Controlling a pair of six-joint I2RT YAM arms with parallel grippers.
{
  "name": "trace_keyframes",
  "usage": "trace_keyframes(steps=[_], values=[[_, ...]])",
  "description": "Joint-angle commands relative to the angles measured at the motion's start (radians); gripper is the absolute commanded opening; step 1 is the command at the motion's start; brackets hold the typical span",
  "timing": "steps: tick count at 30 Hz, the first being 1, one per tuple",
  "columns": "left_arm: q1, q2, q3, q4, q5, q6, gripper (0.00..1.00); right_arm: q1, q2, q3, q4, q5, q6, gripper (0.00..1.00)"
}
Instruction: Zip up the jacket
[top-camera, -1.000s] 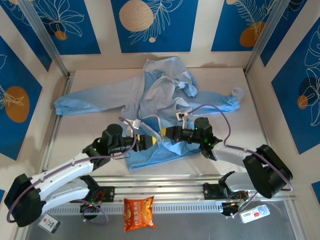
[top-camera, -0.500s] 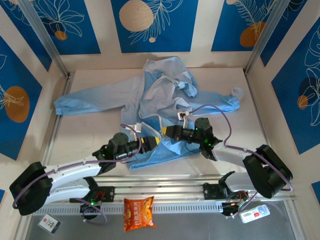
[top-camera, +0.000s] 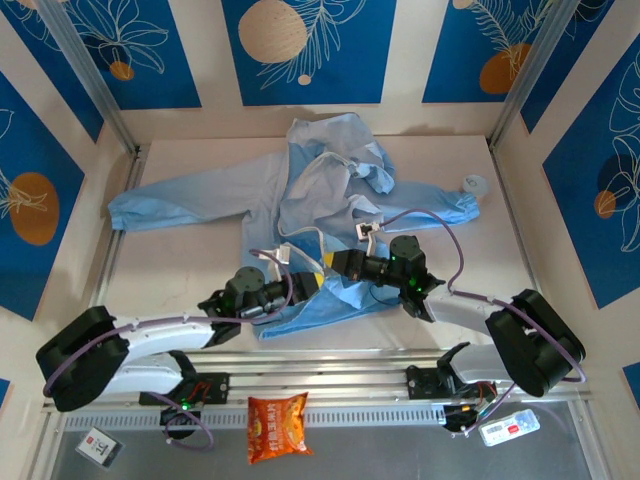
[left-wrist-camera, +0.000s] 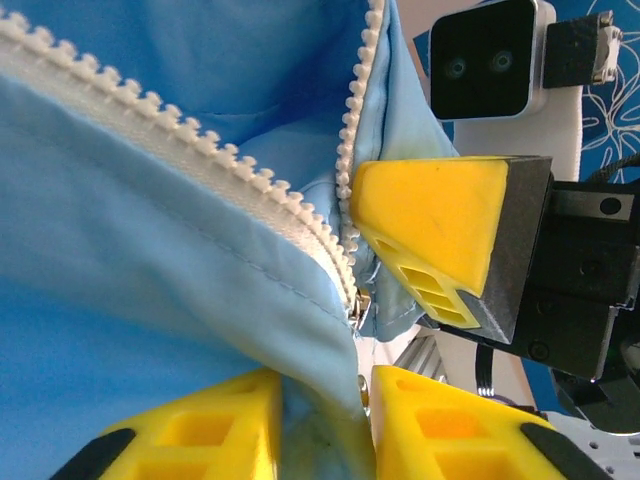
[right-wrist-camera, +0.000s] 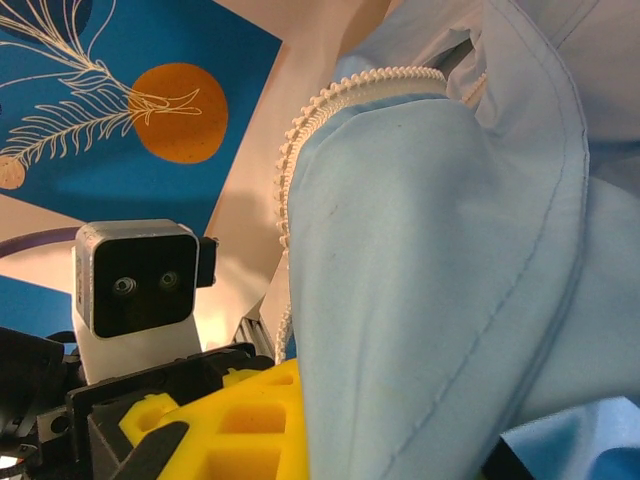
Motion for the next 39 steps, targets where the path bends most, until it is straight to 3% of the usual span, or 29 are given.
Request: trace_keyframes(steps=[1,3,7,15,21,26,31,32,36,39], values=[[-0.01,0.002,-0.02,0.058,-0.011,-0.001,0.14,0.0,-0.011,-0.01,0.036,0.029,0.009,0.0],[-0.008,-0.002,-0.023,0.054,-0.012,0.006,0.0,0.0,-0.011,-0.01,0.036,0.027,0.009,0.0],[0.013,-0.03,-0.011,-0.036,0.039,0.035,0.0,-0.007,-0.01,-0.007,0.026,0.003,0.003,0.0],[0.136,-0.088,0.01,-0.221,0.318,0.082,0.0,-0.041,0.007,0.015,0.021,-0.084,0.003,0.0],[0.192,-0.055,0.043,-0.263,0.499,0.121,0.0,-0.047,0.09,0.066,0.061,-0.203,0.02,0.0],[0.198,-0.038,0.055,-0.298,0.575,0.131,0.0,-0.04,0.131,0.07,0.104,-0.211,0.034,0.0],[0.202,-0.044,0.028,-0.302,0.57,0.113,0.0,-0.03,0.171,0.106,0.086,-0.253,0.022,0.0],[0.208,-0.053,0.029,-0.325,0.563,0.122,0.0,-0.029,0.177,0.115,0.07,-0.266,0.018,0.02],[0.253,-0.076,0.045,-0.421,0.576,0.148,0.0,-0.026,0.123,0.147,-0.103,-0.286,-0.07,0.42],[0.28,-0.068,0.073,-0.49,0.632,0.185,0.0,-0.025,0.019,0.189,-0.344,-0.264,-0.211,0.53]])
